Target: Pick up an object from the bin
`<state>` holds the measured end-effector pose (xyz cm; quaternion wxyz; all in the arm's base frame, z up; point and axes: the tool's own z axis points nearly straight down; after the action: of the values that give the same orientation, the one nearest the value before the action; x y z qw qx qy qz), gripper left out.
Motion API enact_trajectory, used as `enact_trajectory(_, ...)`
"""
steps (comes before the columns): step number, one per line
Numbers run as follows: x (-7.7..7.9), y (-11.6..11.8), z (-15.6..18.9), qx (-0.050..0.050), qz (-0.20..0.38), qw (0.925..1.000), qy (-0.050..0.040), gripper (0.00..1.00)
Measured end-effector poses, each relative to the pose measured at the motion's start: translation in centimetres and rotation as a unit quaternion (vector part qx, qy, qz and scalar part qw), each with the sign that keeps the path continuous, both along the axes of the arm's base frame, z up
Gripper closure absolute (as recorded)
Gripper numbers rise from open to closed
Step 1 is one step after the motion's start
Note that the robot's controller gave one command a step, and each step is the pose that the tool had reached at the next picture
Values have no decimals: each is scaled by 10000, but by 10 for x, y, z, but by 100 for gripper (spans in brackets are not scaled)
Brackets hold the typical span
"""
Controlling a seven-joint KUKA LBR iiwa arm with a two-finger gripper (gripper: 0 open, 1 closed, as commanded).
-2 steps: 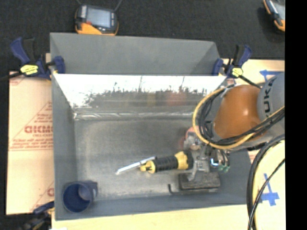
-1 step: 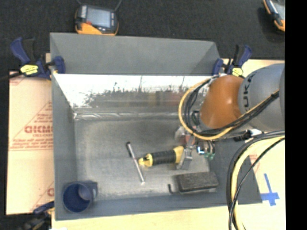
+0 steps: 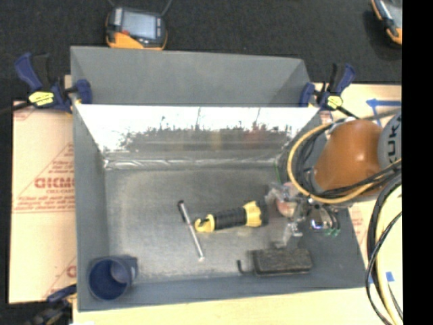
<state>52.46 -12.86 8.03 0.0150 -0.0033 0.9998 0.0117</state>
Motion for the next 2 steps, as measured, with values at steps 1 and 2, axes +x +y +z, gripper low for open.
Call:
enact_trajectory(1,2,1,0,-3,7,10000,-7,0)
enact_trajectory(2,7,32,-7,-73,263,9996,-25,0)
